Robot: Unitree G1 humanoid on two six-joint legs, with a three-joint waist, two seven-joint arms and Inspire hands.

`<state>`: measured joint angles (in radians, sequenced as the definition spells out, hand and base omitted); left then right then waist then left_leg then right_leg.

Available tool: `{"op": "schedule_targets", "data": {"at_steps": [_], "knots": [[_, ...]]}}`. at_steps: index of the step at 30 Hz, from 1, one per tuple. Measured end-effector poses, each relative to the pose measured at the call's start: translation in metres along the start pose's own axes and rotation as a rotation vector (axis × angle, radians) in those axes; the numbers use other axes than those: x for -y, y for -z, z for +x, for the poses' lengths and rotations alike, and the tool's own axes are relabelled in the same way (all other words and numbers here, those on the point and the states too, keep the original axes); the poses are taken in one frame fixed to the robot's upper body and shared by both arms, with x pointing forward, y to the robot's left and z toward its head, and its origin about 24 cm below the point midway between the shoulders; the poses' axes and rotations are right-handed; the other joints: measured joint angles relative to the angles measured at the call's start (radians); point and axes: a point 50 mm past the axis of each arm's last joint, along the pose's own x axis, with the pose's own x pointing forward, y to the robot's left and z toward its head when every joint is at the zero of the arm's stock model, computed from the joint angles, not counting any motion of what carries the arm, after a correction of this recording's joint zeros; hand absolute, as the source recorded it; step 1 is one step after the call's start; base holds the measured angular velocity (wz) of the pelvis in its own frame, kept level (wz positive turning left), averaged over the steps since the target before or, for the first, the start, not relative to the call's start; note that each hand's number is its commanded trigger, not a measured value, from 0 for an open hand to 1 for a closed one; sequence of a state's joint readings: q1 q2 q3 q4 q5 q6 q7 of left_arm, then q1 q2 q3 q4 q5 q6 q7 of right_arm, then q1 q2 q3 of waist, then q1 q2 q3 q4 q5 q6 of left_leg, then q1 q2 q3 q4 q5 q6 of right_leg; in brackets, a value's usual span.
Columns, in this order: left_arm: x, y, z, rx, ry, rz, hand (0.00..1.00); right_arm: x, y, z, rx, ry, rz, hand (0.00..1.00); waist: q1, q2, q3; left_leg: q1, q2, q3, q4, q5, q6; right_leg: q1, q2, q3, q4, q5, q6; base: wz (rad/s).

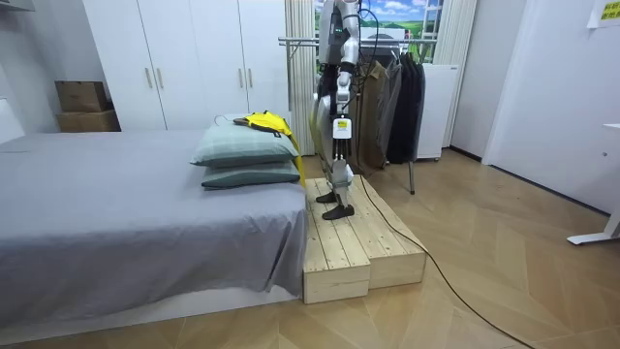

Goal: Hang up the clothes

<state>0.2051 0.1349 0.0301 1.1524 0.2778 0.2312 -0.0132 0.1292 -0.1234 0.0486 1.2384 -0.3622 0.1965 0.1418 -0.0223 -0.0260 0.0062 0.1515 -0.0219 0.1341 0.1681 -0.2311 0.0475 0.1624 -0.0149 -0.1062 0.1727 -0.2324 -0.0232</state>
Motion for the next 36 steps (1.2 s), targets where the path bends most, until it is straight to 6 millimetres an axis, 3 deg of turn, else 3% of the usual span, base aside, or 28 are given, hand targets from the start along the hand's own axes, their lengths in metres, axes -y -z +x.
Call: {"op": "schedule_targets", "data": {"at_steps": [9,36], "knots": [[-0.0017,-0.0019,0.0,0.007,-0.013,-0.005,0.0,0.0018,-0.0036,-0.0002,0.013,0.007,-0.013,0.0,0.0,-0.006,0.0035,-0.003,0.0,0.0,0.0,0.0,0.0,-0.003,0.0,0.0,0.0,0.0,0.0,0.0],[-0.0029,0.0019,-0.0001,0.003,-0.057,0.029,0.0,0.0018,-0.005,-0.0002,0.026,0.007,-0.015,0.0,0.0,-0.004,-0.0032,0.002,0.001,0.001,0.002,0.0,0.0,-0.003,0.0,0.0,0.013,0.0,0.0,0.0]]}}
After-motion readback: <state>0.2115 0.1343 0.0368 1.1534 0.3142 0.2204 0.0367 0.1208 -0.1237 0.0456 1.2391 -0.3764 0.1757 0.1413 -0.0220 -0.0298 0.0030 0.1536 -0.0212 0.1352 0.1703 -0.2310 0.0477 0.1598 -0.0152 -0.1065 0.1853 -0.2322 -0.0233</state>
